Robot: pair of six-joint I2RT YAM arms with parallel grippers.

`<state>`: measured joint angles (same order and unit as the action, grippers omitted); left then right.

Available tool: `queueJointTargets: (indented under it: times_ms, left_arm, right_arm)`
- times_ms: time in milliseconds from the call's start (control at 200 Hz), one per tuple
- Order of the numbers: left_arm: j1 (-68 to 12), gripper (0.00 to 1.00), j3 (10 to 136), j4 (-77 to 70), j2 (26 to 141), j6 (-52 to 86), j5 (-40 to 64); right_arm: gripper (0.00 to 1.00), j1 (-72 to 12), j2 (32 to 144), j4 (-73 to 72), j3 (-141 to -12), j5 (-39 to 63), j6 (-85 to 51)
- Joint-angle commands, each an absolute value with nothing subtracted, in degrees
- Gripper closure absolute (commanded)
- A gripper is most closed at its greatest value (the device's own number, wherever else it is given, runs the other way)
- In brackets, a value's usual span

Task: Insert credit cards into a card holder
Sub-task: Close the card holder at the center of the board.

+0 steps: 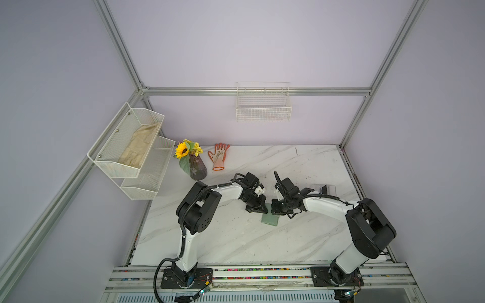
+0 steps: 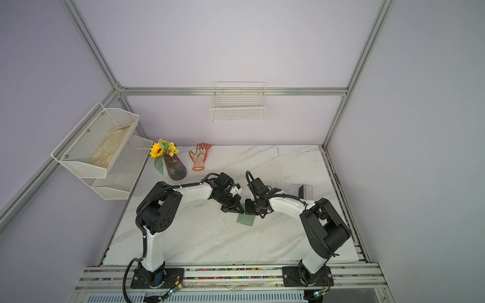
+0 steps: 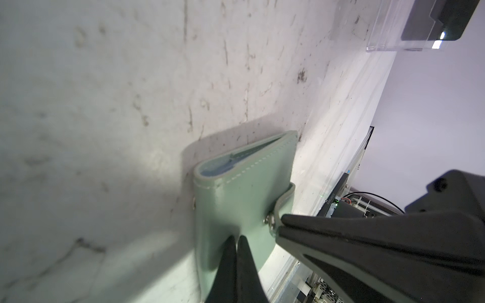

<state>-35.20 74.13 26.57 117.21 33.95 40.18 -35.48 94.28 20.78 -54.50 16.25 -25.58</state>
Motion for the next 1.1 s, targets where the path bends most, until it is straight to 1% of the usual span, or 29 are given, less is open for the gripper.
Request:
queueJointTargets:
  times_ms: [0, 215, 605, 1095]
  left_arm:
    - [-35.2, 0.98, 71.3, 27.7, 117.1, 34.6, 37.2]
    - [-35.2, 0.99, 71.2, 27.7, 116.9, 34.6, 37.0]
    - [-35.2, 0.98, 71.0, 27.7, 116.9, 34.7, 37.1]
    - [-35.2, 0.98, 70.9, 27.7, 116.8, 34.5, 37.1]
  right_arm:
    - [1.00, -33.8, 95.2, 25.2, -56.6, 18.5, -20.3]
    - [1.00, -31.2, 95.3, 29.0, -58.1, 21.2, -15.6]
    - [1.00, -31.1, 97.2, 29.5, -58.4, 23.8, -12.7]
    - [1.00, -31.1, 98.1, 30.7, -60.9, 24.2, -11.8]
